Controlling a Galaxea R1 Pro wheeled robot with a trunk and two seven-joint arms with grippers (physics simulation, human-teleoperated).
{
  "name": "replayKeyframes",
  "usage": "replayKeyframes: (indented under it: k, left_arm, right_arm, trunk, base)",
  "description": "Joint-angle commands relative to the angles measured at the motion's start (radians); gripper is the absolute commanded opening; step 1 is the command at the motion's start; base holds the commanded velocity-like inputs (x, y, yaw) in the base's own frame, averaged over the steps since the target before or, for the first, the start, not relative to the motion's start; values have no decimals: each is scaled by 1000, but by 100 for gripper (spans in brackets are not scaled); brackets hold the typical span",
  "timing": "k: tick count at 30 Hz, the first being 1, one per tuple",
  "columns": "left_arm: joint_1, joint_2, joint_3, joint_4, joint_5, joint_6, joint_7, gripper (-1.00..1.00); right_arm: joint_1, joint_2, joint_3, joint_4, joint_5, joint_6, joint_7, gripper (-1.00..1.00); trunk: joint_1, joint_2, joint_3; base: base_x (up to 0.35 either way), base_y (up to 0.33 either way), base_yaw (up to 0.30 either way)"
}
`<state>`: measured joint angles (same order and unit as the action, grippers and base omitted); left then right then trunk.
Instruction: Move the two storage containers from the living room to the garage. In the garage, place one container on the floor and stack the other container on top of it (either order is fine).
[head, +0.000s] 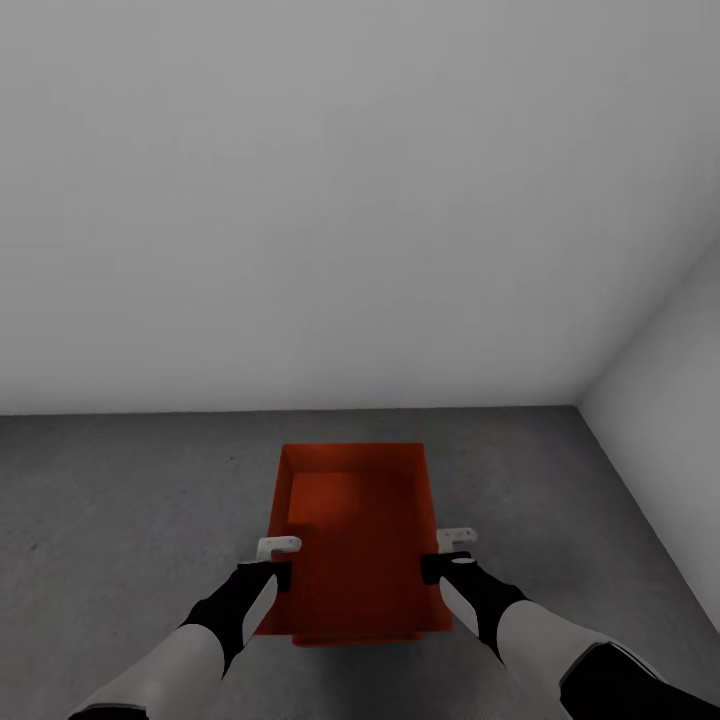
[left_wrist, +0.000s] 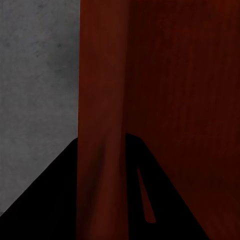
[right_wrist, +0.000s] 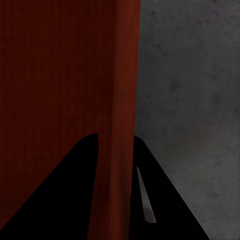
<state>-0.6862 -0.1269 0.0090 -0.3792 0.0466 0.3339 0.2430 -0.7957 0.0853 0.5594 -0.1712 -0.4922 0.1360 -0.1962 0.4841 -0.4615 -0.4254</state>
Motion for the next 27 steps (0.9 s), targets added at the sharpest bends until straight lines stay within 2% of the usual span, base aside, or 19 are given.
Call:
replayKeyframes:
  k: [1, 16, 27]
  left_arm:
    - [1, 32, -6, 2, 19, 5, 7, -100]
    - [1, 32, -7, 2, 19, 5, 7, -100]
    - [1, 32, -7, 2, 19, 5, 7, -100]
  right_arm:
    - [-1, -14, 8, -5, 6, -25, -6, -100]
    - [0, -13, 8, -5, 6, -25, -6, -100]
    - [-1, -13, 8, -5, 6, -25, -6, -100]
  trunk:
    - [0, -2, -1]
    - [0, -2, -2]
    - [0, -2, -17]
  base:
    - [0, 0, 0]
    - [0, 0, 0]
    - [0, 0, 0]
